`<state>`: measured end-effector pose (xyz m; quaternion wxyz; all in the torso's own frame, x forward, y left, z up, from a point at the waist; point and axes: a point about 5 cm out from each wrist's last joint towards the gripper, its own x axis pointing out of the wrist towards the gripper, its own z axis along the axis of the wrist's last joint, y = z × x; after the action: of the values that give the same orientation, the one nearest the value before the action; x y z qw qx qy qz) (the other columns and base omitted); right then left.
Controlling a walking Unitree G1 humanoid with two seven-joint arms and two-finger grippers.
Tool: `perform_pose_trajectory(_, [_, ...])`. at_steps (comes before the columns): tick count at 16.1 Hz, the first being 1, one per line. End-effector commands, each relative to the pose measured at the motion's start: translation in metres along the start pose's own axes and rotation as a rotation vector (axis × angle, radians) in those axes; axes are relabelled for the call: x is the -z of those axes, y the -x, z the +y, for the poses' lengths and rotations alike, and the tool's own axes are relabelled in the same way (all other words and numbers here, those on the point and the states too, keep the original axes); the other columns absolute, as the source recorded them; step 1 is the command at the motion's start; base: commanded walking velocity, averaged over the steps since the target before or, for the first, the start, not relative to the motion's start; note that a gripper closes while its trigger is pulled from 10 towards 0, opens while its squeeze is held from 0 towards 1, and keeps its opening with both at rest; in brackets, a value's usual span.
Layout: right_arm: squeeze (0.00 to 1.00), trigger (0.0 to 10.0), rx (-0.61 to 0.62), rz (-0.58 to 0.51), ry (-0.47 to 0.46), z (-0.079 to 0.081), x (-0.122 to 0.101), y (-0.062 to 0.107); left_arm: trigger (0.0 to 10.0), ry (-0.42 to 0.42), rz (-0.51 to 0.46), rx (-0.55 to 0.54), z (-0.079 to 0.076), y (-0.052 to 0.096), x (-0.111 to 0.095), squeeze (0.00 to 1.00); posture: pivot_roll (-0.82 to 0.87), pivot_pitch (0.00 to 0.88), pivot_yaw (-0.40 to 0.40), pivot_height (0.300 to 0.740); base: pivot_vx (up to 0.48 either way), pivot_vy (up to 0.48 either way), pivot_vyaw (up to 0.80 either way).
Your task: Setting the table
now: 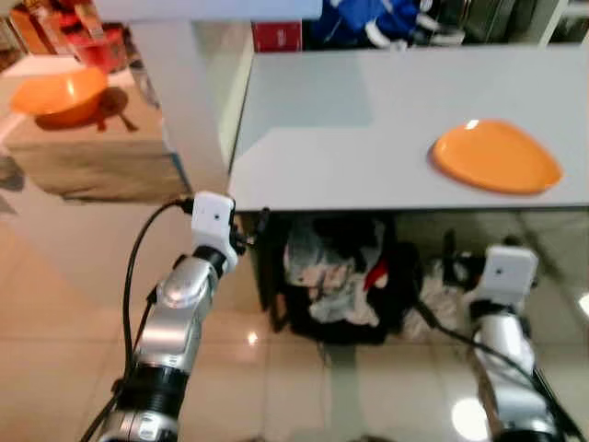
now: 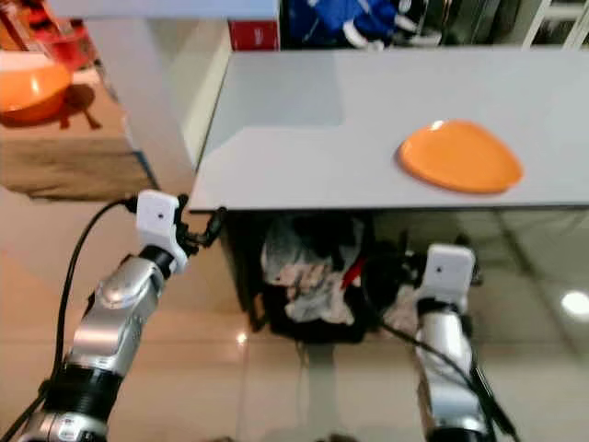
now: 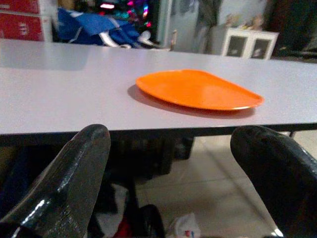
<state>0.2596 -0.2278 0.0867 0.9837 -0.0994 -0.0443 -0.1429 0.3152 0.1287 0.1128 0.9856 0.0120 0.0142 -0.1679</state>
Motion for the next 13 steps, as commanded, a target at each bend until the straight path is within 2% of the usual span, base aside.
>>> perform_pose_trajectory(1, [0.0,10.0,0.01,-0.051,-0.006,0.002,-0.009,0.0,10.0,-0.018,-0.021,0.005,0.001,-0.001,-0.005,0.0,-0.07,0.043,0.057,0.74,0.0,0.48,0.0])
perform_pose_trajectory(3, [0.0,10.0,0.031,-0.083,-0.03,0.002,-0.015,-0.001,10.0,-0.016,-0.047,-0.005,0.004,-0.003,-0.011,0.0,-0.07,0.044,0.057,0.74,0.0,0.48,0.0])
perform_pose_trajectory(5, [0.0,10.0,0.049,-0.068,-0.072,0.002,-0.017,-0.003,10.0,0.011,-0.065,-0.031,0.01,-0.005,-0.016,0.0,-0.07,0.046,0.056,0.74,0.0,0.48,0.0])
perform_pose_trajectory(7, [0.0,10.0,0.051,-0.072,-0.077,0.001,-0.02,-0.004,10.0,0.007,-0.066,-0.033,0.012,-0.006,-0.018,0.0,-0.07,0.047,0.055,0.74,0.0,0.48,0.0])
perform_pose_trajectory(9, [0.0,10.0,0.023,-0.078,-0.082,0.007,-0.025,-0.007,10.0,0.018,-0.043,-0.053,0.019,-0.004,-0.013,0.0,-0.07,0.044,0.052,0.74,0.0,0.48,0.0])
perform_pose_trajectory(11, [0.0,10.0,0.002,-0.056,-0.072,0.013,-0.024,-0.01,10.0,0.014,-0.041,-0.05,0.018,-0.004,-0.012,0.0,-0.07,0.036,0.046,0.74,0.0,0.48,0.0])
perform_pose_trajectory(13, [0.0,10.0,-0.03,-0.067,-0.048,0.017,-0.027,-0.011,10.0,-0.031,-0.036,-0.04,0.014,-0.004,-0.011,0.0,-0.06,0.032,0.044,0.74,0.0,0.0,0.0])
